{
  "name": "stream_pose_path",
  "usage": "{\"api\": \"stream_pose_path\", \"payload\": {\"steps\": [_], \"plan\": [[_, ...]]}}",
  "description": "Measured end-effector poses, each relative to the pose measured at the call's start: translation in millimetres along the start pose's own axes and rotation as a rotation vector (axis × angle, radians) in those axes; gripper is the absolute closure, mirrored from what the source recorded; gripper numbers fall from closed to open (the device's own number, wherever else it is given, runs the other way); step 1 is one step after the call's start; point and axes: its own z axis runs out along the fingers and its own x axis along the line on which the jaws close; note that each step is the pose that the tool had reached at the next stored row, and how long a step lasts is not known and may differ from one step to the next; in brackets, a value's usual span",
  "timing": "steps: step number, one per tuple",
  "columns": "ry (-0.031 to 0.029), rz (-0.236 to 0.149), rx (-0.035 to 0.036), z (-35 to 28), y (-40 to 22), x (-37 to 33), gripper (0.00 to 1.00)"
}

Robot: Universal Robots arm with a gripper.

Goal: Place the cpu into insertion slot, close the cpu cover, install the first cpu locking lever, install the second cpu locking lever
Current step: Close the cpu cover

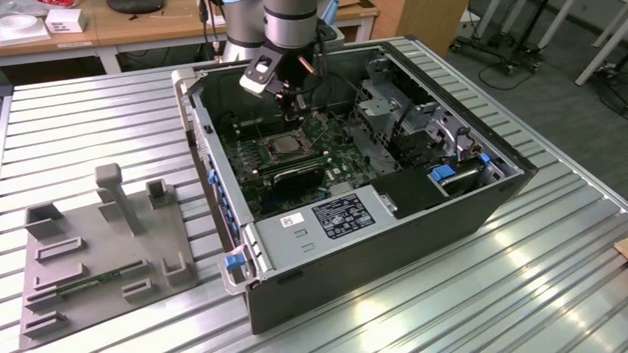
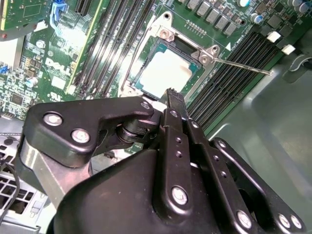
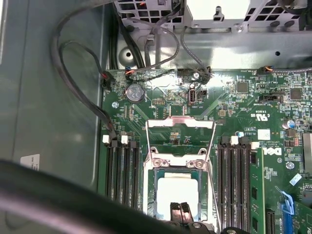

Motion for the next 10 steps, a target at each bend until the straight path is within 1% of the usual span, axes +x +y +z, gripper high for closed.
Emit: {"api": "stream_pose_path", "payload": {"steps": [6, 10], "plan": [[0.0, 0.0, 0.0, -2.5, 0.1, 0.0, 0.89], [0.0, 0.0, 0.0001, -5.8, 0.3, 0.1, 0.89]]}}
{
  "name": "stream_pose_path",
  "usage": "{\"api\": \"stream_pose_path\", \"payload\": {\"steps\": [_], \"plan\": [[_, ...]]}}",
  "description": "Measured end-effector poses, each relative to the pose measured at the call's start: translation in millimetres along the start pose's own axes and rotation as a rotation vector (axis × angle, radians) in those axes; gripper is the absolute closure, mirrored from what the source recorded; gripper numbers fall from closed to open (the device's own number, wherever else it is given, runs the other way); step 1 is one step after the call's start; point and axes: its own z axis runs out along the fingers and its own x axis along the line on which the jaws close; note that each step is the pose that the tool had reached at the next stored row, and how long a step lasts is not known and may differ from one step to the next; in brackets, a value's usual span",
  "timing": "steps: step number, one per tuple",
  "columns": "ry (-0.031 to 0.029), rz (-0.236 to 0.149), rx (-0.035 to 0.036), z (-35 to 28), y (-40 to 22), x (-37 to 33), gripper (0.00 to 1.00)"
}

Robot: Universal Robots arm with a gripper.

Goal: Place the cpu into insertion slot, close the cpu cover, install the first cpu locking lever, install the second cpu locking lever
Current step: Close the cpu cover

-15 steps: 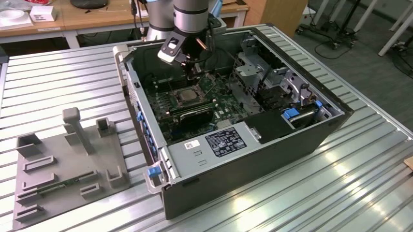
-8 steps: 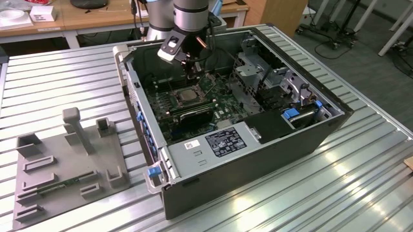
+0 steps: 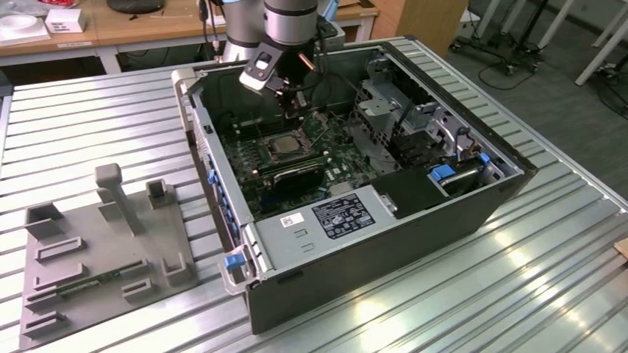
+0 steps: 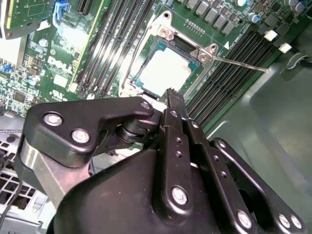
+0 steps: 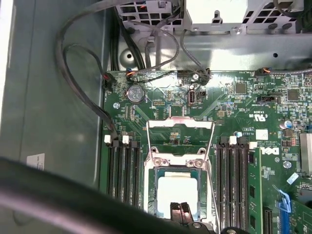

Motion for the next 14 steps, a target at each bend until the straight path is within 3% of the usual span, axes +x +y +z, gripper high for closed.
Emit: {"api": "stream_pose_path", "payload": {"steps": [6, 14], "plan": [[0.0, 0.0, 0.0, -6.5, 0.4, 0.1, 0.89], [0.0, 0.0, -0.0001, -7.3, 0.5, 0.2, 0.89]]}}
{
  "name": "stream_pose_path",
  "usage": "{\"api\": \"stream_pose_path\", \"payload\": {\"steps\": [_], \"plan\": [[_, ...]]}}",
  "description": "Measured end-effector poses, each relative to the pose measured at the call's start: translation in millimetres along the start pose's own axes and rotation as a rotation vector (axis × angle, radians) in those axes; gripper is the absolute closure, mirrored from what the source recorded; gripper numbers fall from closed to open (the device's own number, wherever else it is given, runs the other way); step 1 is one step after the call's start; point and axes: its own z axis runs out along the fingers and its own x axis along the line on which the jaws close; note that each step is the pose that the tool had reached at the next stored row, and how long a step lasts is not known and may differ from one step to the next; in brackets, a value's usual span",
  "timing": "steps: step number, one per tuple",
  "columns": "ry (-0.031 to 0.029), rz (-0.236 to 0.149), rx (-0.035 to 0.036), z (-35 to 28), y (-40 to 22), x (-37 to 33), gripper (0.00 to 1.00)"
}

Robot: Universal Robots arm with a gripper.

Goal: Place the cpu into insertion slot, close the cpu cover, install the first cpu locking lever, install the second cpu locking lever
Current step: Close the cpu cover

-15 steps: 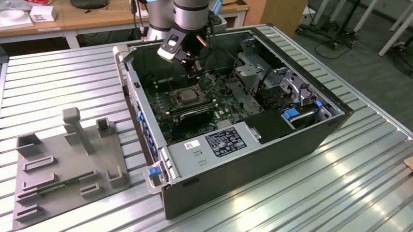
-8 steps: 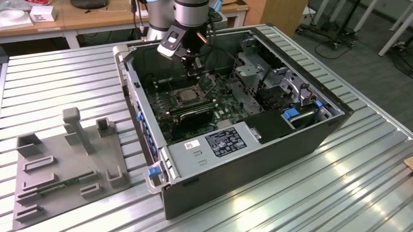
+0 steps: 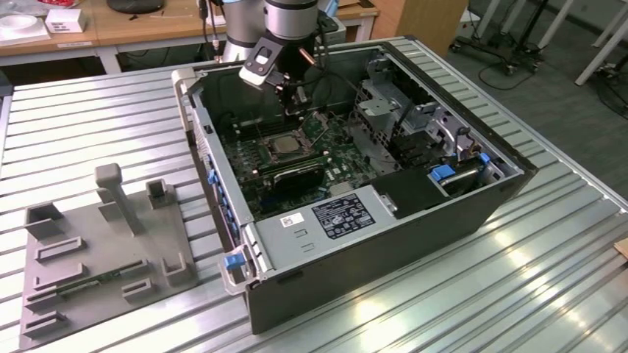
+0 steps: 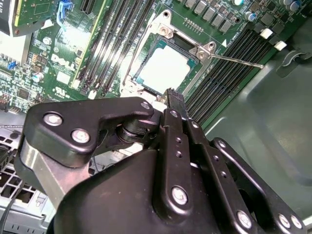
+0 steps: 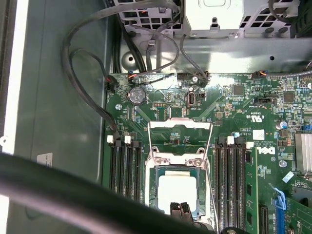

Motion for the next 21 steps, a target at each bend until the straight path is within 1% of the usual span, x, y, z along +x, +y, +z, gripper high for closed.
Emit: {"api": "stream_pose_path", "payload": {"steps": [4, 9, 16, 21], "plan": [[-0.0001, 0.0, 0.0001, 0.0, 1.0, 0.0, 0.89], [-0.0001, 0.0, 0.0001, 0.2, 4.1, 0.0, 0.89], [0.0, 0.0, 0.0, 0.6, 11.2, -0.1, 0.89], [0.0, 0.0, 0.0, 1.0, 17.5, -0.1, 0.89]]}}
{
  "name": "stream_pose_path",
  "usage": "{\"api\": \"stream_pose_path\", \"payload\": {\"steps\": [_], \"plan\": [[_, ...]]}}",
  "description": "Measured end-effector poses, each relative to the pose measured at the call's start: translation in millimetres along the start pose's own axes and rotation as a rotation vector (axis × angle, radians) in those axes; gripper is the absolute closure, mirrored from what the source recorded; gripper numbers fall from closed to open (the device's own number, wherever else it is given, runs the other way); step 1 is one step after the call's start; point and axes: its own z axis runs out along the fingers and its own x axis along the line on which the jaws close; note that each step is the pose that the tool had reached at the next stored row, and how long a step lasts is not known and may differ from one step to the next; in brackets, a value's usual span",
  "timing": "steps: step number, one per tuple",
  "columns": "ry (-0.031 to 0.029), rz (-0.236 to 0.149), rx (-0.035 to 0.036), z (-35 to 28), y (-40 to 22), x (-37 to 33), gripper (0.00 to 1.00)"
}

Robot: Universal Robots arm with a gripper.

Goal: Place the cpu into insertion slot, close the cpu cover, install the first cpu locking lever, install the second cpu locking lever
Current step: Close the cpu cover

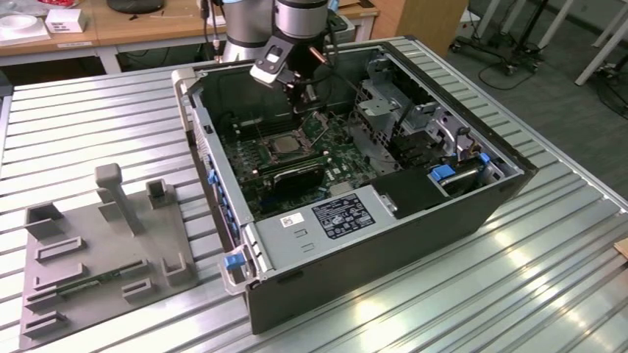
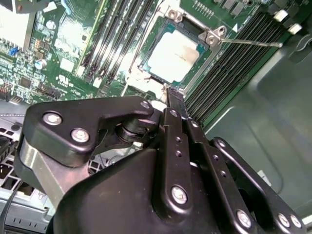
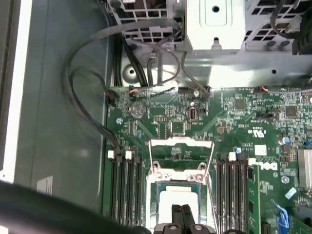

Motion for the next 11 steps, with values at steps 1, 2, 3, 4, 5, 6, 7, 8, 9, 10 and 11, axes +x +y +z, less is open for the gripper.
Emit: {"api": "stream_pose_path", "payload": {"steps": [1, 2, 3, 4, 5, 6, 7, 8, 9, 10, 11], "plan": [[-0.0001, 0.0, 0.0001, 0.1, 1.7, 0.0, 0.89], [0.0, 0.0, 0.0, 0.2, 3.6, 0.0, 0.89], [0.0, 0.0, 0.0, 0.3, 5.5, 0.0, 0.89], [0.0, 0.0, 0.0, 0.4, 7.1, -0.1, 0.89], [0.0001, 0.0, 0.0, 0.5, 8.7, -0.1, 0.89], [0.0, 0.0, 0.0, 0.6, 10.3, -0.1, 0.89], [0.0, 0.0, 0.0, 0.7, 11.8, -0.1, 0.89], [0.0, 0.0, 0.0, 0.8, 13.4, -0.1, 0.89], [0.0, 0.0, 0.0, 0.9, 15.0, -0.1, 0.89], [0.0, 0.0, 0.0, 1.0, 16.6, -0.1, 0.89], [0.0, 0.0, 0.0, 1.0, 18.2, -0.1, 0.89]]}}
